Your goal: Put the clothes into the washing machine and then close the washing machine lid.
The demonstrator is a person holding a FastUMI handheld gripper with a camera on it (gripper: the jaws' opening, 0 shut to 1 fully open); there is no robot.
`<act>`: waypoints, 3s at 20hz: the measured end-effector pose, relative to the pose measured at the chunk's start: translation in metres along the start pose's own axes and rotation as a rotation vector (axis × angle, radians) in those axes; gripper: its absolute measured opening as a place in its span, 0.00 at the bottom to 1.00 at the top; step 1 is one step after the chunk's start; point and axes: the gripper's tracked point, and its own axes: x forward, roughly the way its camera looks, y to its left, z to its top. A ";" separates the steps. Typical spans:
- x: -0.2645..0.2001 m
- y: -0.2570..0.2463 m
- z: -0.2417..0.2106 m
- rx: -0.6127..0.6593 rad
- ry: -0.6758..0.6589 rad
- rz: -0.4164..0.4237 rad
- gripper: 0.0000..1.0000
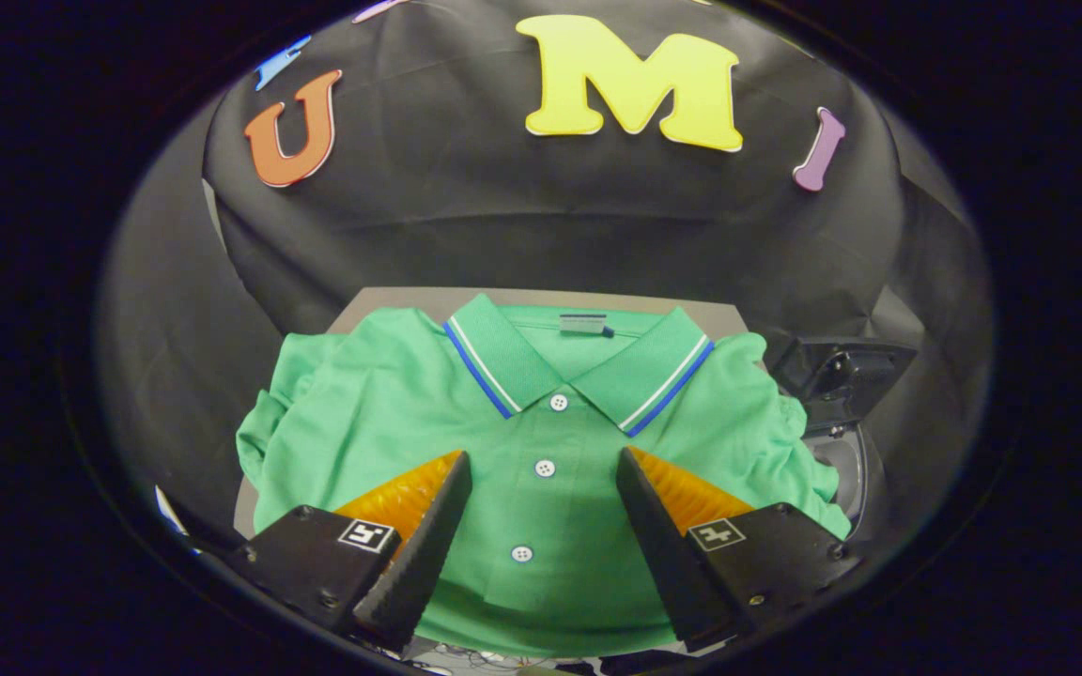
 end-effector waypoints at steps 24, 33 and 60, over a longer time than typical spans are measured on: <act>-0.122 -0.096 -0.007 0.042 -0.264 0.278 0.05; -0.202 -0.241 0.037 0.035 -0.481 0.258 0.05; -0.006 -0.407 -0.061 -0.006 -0.189 0.146 0.05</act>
